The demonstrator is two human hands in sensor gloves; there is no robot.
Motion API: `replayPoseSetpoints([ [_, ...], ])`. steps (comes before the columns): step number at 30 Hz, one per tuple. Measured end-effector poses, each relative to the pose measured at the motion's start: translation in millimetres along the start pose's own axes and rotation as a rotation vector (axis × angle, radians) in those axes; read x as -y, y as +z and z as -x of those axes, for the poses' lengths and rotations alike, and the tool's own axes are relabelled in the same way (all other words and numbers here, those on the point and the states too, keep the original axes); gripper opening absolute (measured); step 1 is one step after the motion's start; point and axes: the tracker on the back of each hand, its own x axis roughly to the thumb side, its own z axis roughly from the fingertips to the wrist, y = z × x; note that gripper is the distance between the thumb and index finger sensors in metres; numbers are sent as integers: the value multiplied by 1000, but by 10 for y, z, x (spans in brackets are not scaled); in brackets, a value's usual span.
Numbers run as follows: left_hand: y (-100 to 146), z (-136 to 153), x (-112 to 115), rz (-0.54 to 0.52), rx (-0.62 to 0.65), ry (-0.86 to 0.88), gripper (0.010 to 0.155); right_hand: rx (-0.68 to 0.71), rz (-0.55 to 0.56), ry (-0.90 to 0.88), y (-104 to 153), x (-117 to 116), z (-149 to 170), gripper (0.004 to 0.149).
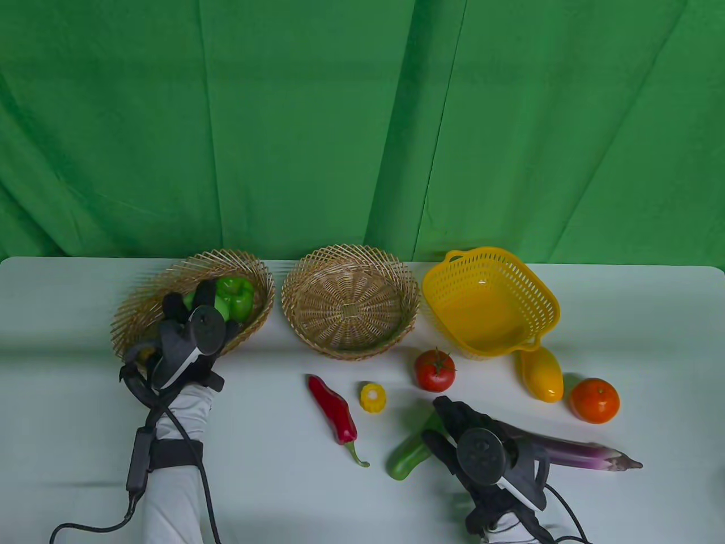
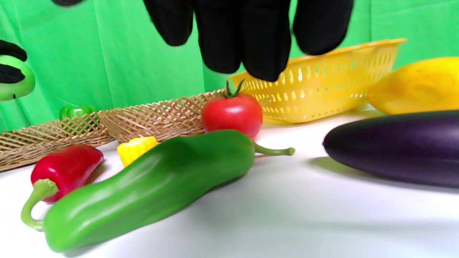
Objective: Place 10 objects into 3 containers, with green background
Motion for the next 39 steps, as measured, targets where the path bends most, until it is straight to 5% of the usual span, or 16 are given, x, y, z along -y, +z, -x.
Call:
replayPoseSetpoints([
  [18,-185,35,465,122,-48,-183,79,10,-5,25,-5,-21,-41,70],
  [30,-42,-26,250,68,-10,-66,76,5,0,6,-7,-11,-15,70],
  [39,212,-234,147,35,241,197,73,7,-2,-12,-11,-6,1,70],
])
